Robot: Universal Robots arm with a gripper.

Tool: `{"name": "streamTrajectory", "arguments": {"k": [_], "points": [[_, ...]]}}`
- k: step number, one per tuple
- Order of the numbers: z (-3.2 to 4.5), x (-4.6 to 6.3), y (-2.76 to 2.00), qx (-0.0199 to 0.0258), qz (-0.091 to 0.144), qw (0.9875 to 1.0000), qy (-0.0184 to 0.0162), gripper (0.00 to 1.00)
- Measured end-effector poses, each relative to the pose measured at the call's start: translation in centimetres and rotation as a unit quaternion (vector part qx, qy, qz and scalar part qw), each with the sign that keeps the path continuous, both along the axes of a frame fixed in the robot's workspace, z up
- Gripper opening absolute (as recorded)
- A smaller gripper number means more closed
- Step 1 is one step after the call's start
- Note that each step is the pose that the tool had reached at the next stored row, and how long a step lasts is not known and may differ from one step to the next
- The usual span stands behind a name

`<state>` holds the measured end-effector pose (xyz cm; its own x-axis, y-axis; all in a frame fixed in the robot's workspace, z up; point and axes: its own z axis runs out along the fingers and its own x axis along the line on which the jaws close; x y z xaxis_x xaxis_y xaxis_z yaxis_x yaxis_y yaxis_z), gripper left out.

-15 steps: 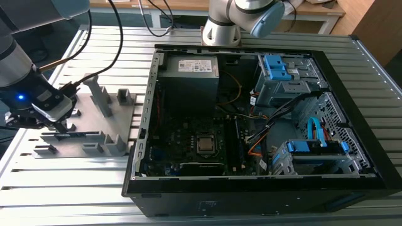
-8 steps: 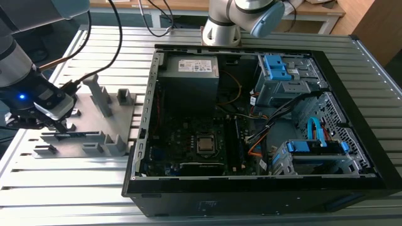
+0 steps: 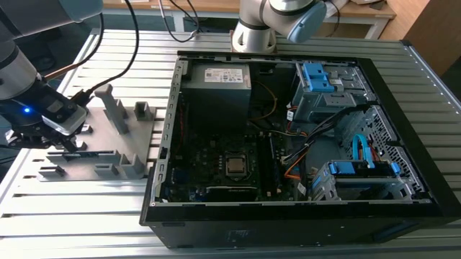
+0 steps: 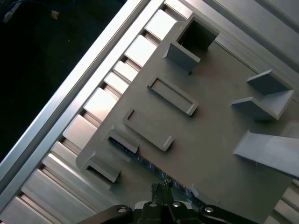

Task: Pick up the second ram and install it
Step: 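Pick up the second ram and move it above second insertion slot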

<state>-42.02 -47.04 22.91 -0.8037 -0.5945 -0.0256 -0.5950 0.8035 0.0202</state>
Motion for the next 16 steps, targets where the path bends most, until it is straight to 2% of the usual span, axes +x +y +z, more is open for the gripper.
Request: {"name": "streamTrajectory", "arguments": {"k": [8,16], "points": [[0.00,0.00,0.00,0.0000,0.025,0.9997,0.0000,0.10],[0.00,0.00,0.00,0.0000,0.049,0.9988,0.0000,0.10]]}}
